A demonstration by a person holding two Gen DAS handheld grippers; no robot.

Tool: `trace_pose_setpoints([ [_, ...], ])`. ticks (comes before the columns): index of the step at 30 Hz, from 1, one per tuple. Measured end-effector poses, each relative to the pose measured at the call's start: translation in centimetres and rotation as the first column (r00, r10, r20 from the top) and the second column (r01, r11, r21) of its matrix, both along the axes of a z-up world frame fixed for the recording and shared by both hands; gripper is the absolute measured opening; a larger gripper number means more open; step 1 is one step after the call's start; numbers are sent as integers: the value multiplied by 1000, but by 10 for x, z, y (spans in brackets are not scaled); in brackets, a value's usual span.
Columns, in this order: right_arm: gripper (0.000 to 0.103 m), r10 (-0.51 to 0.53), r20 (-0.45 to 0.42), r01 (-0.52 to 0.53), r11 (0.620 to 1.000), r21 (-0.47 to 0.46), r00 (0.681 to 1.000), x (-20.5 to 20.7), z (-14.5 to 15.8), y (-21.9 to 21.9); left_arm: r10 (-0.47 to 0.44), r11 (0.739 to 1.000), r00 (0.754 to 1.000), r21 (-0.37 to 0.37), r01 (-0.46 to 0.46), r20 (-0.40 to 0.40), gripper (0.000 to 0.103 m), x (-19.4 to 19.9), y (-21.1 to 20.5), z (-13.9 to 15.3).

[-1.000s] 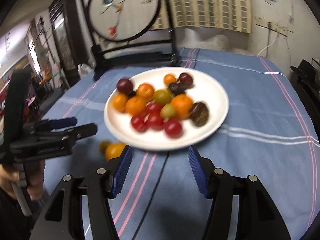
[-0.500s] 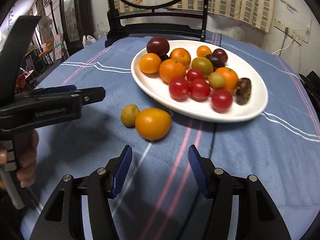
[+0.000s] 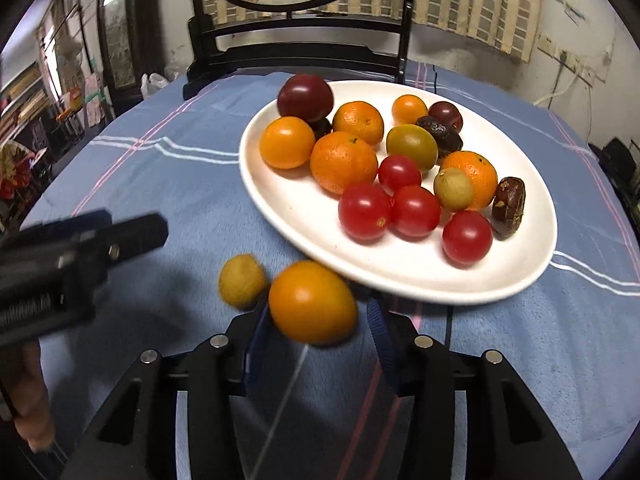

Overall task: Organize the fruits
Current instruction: 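Grasp a tangerine with the right tool while the left grasps a yellow-green fruit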

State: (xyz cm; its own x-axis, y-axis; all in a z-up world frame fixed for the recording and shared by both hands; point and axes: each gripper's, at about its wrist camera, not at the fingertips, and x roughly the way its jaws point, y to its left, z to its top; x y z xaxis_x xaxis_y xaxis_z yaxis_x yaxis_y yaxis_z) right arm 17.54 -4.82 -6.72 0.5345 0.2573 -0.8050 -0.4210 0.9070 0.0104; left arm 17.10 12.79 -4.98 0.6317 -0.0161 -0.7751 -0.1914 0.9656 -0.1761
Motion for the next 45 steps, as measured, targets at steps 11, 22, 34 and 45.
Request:
trace_pose_setpoints([
  [11,39,7,-14,-6,998,60,1000,-20,13,-40,-44,999,999,13,44,-13,77,1,-14,-7],
  [22,40,-124,-2,123,981,150,992,-18,14,-102,-125,990,992,63,124,19,77,-3,-39,-8],
  [34,40,-112,1,110,979,174,994,-17,20,-106,-228,966,974,126,226,2,76,-3,-78,-10],
  [45,40,-81,6,78,976,203,997,-24,28,-105,-292,937,955,182,298,-56,26,23,-115,-23],
])
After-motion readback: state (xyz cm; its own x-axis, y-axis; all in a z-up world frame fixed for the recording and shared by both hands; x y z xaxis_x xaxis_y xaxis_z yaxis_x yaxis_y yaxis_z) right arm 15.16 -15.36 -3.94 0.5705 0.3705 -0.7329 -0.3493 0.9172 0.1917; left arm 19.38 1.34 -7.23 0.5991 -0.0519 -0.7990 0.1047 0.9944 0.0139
